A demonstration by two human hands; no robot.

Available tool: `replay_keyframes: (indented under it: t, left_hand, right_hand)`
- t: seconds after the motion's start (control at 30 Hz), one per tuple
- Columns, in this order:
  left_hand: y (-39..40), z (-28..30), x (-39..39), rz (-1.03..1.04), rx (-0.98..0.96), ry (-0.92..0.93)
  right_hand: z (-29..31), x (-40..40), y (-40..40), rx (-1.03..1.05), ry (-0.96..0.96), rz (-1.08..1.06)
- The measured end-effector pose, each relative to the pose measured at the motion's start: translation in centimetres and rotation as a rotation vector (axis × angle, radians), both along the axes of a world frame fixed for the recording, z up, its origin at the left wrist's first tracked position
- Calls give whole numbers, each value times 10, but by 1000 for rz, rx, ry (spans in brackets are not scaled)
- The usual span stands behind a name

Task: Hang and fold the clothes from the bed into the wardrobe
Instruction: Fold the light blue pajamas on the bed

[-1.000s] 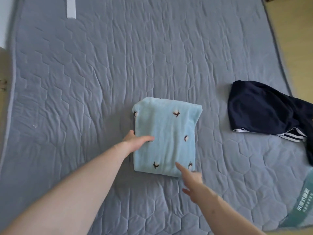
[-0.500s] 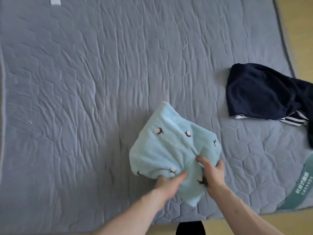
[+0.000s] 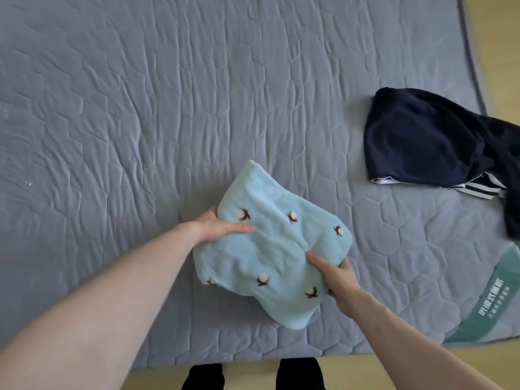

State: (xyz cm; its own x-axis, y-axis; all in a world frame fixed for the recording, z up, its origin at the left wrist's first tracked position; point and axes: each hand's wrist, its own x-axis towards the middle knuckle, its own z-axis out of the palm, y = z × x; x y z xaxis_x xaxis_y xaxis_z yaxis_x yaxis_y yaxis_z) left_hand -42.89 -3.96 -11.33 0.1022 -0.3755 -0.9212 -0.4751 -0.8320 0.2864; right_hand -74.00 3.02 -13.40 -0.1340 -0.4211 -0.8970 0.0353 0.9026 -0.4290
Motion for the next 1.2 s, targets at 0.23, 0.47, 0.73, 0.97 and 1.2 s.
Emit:
replay_keyframes:
  t: [0.23,0.47,0.73,0.97,1.2]
  left_hand:
    - [70,62,-40,336,-20,187]
    - [159,218,-29,548,-112,254]
    - [244,393,32,796,-385,175]
    - [339,491,109,1016,-561,136]
    - [471,566,218,1276,-775,30]
  right_hand:
    - [81,-35,2,-23,-81,59]
    - [236,-26,8,-66,-175,294]
    - [387,73,19,-191,-301,536]
    - [477,196,47,-280,-424,830]
    - [563,376,119,-423,-588,1173]
